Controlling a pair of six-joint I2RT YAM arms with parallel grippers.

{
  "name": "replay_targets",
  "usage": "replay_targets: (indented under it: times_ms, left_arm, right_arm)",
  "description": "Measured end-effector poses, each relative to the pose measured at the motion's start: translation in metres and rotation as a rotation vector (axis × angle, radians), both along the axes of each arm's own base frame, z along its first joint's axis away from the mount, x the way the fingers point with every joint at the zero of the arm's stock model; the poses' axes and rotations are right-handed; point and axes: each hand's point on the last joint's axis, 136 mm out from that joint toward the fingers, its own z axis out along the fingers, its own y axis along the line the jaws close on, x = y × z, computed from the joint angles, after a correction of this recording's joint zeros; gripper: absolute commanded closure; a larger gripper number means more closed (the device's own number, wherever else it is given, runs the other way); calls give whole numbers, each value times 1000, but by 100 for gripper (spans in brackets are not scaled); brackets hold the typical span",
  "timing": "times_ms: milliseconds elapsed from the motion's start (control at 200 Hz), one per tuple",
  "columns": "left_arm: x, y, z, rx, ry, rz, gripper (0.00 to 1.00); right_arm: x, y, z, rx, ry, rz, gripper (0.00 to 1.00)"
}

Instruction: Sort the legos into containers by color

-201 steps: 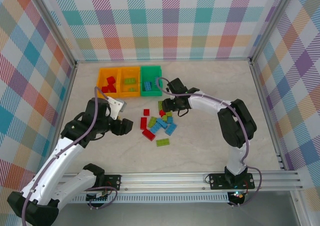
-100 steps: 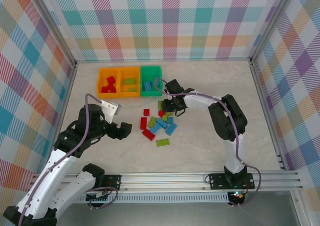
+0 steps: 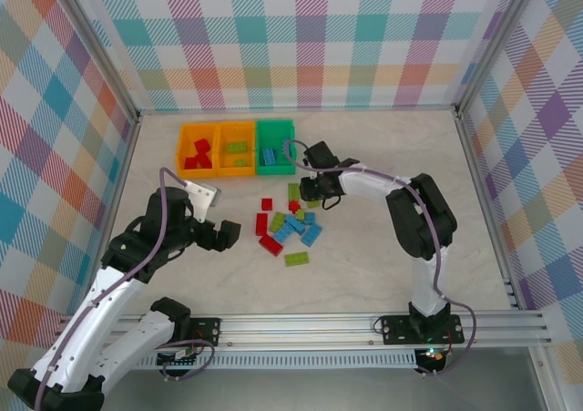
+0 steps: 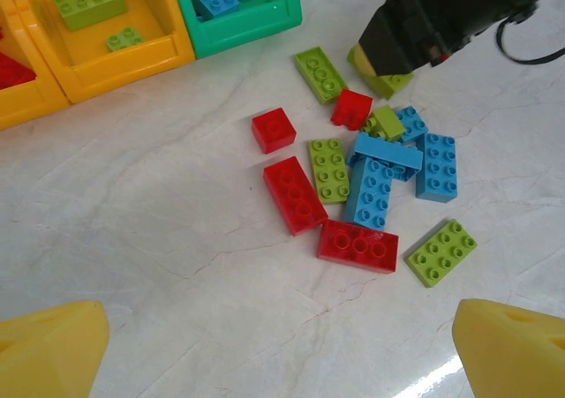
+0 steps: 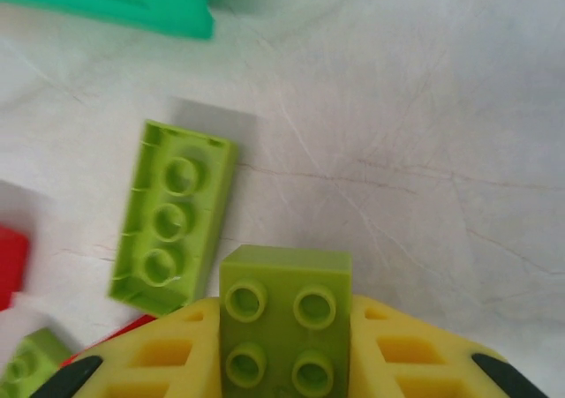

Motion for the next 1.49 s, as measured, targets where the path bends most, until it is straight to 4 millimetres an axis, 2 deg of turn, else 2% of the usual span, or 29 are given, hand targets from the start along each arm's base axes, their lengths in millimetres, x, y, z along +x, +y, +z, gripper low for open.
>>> replay_targets:
  times_ms: [110, 185, 335, 410, 460, 525, 620, 740, 875, 925, 995, 1085, 1320, 1390, 1495]
  left_arm:
    - [2, 3, 0, 10, -9, 15, 0]
    - [3, 6, 1, 20, -18, 30, 0]
    - [7, 19, 4, 50, -47, 99, 0]
    - [10, 30, 6, 73, -69, 158, 0]
    - [11, 36, 8, 84, -84, 194, 0]
    - [12, 45, 11, 95, -109, 236, 0]
    - [10, 53, 12, 103, -132, 274, 0]
    - [11, 58, 15, 108, -155, 301, 0]
    - [13, 60, 17, 110, -165, 313, 0]
    - [13, 60, 17, 110, -166, 313, 0]
    - [13, 60, 17, 113, -167, 316, 0]
    - [13, 61, 17, 116, -168, 321, 0]
    - [13, 63, 17, 121, -170, 327, 0]
    - [14, 63, 17, 122, -169, 328, 0]
    - [14, 64, 17, 128, -171, 334, 0]
  right_arm:
    - [4, 7, 41, 49, -93, 21, 74]
    - [4, 22, 74, 103, -166, 54, 75]
    - [5, 78, 135, 273, -296, 157, 77]
    - [12, 108, 164, 363, -360, 199, 77]
    - [21, 125, 177, 416, -403, 214, 77]
    - [36, 142, 185, 465, -445, 216, 77]
    - [60, 161, 175, 493, -463, 211, 77]
    - [85, 189, 145, 502, -443, 230, 76]
    - [103, 207, 111, 459, -420, 251, 75]
    - [107, 212, 102, 439, -414, 259, 69]
    - [111, 217, 93, 409, -402, 269, 46]
    - [110, 219, 86, 369, -390, 284, 42]
    - [100, 214, 79, 315, -362, 310, 45]
    - [90, 205, 74, 292, -333, 317, 45]
    - [67, 186, 79, 278, -294, 325, 45]
